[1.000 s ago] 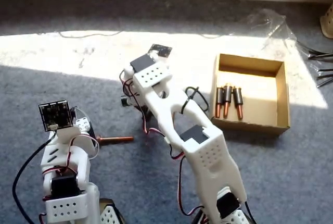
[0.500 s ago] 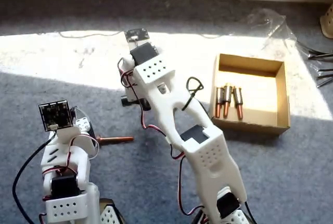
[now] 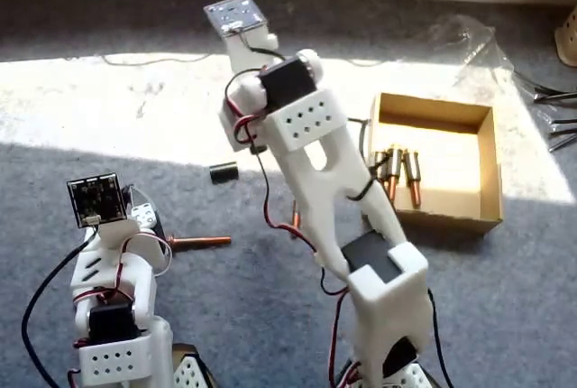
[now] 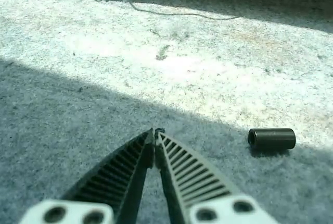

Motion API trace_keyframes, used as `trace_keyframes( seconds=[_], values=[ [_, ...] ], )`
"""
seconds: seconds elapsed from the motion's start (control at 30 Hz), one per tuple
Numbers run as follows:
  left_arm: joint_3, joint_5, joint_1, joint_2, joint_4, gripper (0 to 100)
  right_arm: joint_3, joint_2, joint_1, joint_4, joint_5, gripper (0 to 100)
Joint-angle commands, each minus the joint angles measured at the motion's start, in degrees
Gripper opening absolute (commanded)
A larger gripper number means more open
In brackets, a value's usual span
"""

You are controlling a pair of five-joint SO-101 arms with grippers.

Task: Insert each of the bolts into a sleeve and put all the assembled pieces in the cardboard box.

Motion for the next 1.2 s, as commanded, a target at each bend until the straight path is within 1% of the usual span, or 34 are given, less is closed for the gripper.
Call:
trace_keyframes(
  seconds=[0.0,0.1,0.2,0.27,0.4,0.47,0.5,0.67,0.9,1.03,1.17],
  values=[
    [-0.48,-0.18,1.1,-0.4,-1.14,3,4.7,-10.42,4.7,1.01,0.79,4.4],
    [-0.4,-0.18,1.19,-0.4,-1.14,3,10.33,-14.9,6.73,0.92,1.67,4.4],
    [-0.4,-0.09,1.19,-0.4,-1.14,3,15.52,-17.45,6.9,0.92,7.47,4.4],
    [-0.4,-0.09,1.19,-0.4,-1.05,3,17.8,-18.24,7.08,0.84,8.97,4.4],
    [-0.4,-0.09,1.19,-0.4,-1.05,3,20.7,-19.82,7.16,0.84,9.14,4.3],
    [-0.4,-0.09,1.19,-0.4,-1.05,3,21.05,-21.05,7.16,0.4,9.14,2.4],
    [-0.4,-0.09,1.19,-0.4,-0.97,3,21.14,-22.11,7.16,0.13,9.14,0.5],
    [-0.4,-0.09,1.19,-0.4,-0.88,3,23.6,-29.41,6.99,0.13,9.14,0.5],
    [-0.4,-0.09,1.19,-0.4,-0.79,3,33.19,-40.4,7.08,-0.48,9.23,0.5],
    [-0.4,-0.09,1.19,-0.4,-0.79,3,40.57,-47.43,7.08,-3.56,9.23,0.5],
    [-0.4,-0.09,1.19,-0.4,-0.79,3,50.42,-54.73,7.08,-8.84,9.32,0.5]
  ],
)
